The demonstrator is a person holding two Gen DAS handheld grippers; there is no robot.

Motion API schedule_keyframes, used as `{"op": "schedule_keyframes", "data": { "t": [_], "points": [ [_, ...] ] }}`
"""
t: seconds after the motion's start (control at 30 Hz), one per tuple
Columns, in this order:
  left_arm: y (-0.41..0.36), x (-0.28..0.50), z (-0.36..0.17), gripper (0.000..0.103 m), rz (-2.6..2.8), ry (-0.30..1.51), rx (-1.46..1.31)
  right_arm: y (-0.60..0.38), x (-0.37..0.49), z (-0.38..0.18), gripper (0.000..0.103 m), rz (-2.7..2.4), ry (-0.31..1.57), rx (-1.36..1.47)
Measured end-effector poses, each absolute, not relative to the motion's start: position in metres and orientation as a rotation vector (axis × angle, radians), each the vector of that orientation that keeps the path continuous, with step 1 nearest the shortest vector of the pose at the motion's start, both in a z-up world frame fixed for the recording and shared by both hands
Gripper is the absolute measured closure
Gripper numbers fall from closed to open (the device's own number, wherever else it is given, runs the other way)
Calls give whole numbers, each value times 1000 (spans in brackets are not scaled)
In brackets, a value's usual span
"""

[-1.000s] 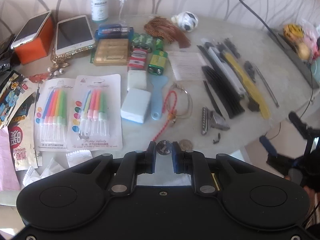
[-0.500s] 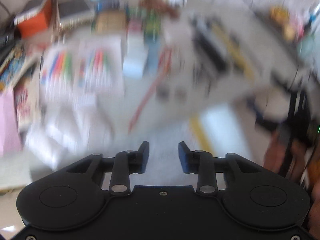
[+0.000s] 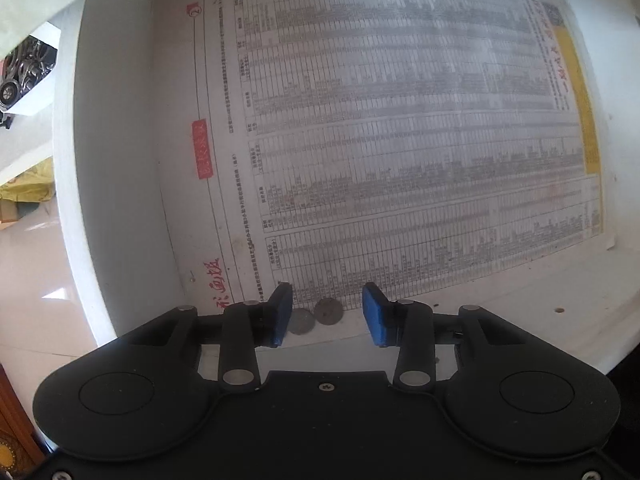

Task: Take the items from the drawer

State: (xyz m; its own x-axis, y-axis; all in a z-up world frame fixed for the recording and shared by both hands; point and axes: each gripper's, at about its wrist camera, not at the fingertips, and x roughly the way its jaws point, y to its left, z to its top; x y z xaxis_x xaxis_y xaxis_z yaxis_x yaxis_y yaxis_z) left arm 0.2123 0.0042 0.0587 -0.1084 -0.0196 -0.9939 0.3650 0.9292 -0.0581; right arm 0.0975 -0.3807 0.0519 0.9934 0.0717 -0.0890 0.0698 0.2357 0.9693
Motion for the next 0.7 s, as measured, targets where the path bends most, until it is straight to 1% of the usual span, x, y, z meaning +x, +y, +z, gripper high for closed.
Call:
{"op": "schedule_keyframes", "data": {
  "t": [0.1,0.23,0.3,0.47,0.53,0.6,0.63,0.67,0.7],
  "points": [
    [-3,206,56,65,-361,1654,291,-381,98,52,0,4,125,1336],
    [-13,196,51,64,-373,1623,411,-381,98,51,0,10,131,1341],
    [-15,194,49,62,-375,1621,428,-381,98,51,0,13,132,1342],
    [-18,190,49,64,-413,1592,471,-377,104,59,0,-7,129,1342],
    [-18,190,50,68,-429,1580,484,-377,104,59,0,-8,129,1341],
    [-17,189,52,77,-453,1564,503,-377,105,60,0,-10,130,1340],
    [-16,189,52,80,-464,1559,512,-377,105,60,0,-11,130,1340],
    [-15,189,53,87,-473,1557,518,-377,105,60,0,-11,130,1340],
    [-13,190,53,87,-482,1555,520,-377,105,60,0,-11,130,1340]
  ]
}}
